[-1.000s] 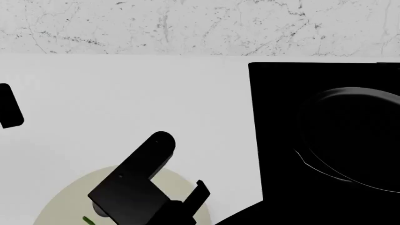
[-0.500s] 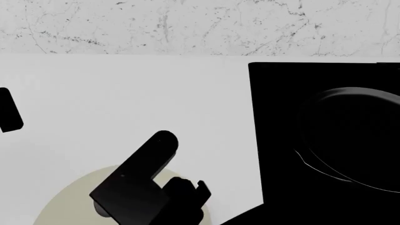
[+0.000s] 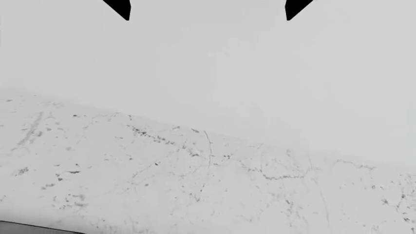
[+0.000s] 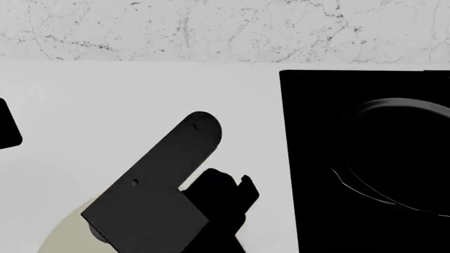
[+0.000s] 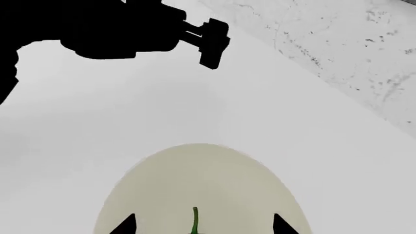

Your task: Pick the chili pepper from the pan and place it on the plate.

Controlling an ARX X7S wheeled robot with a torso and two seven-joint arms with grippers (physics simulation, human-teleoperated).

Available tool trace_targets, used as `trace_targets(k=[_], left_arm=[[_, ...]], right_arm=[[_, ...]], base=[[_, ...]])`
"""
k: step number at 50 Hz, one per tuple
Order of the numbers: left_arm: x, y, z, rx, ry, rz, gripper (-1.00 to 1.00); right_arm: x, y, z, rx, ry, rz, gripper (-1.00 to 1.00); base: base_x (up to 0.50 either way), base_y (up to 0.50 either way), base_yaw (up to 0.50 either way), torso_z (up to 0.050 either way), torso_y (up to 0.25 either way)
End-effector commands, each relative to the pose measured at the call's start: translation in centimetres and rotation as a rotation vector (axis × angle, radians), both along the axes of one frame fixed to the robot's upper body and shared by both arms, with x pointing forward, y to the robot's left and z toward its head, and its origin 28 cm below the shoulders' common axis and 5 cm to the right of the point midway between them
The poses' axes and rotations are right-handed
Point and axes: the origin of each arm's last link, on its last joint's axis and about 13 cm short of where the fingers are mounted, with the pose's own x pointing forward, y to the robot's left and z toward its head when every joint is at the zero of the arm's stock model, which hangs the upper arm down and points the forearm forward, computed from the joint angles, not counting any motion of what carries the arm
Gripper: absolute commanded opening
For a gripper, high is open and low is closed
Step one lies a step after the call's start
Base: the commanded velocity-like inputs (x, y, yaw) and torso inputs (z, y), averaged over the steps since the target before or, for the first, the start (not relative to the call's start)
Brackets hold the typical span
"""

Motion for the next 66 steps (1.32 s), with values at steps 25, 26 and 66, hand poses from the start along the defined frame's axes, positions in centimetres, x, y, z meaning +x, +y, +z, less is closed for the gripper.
trace_targets(k=[25,26,66], left_arm=[[-0.5,0.4,-0.2,-0.014,-0.014,0.003,1.0],[-0.5,0.4,-0.3,-0.014,-0.012,0.002,1.0],[-0.5,0.3,-1.2,-0.079,-0.237,-0.14,1.0]], right_arm=[[-8.4,-3.5,5.2,0.139,-0.332,-0.205,1.0],[-8.5,-3.6,5.1,0.136,-0.336,-0.206,1.0],[-9.9,-9.6,6.2,0.28,-0.477,-0.707,1.0]], base=[[0.0,0.0,0.0,0.0,0.0],[0.0,0.0,0.0,0.0,0.0],[0.0,0.0,0.0,0.0,0.0]])
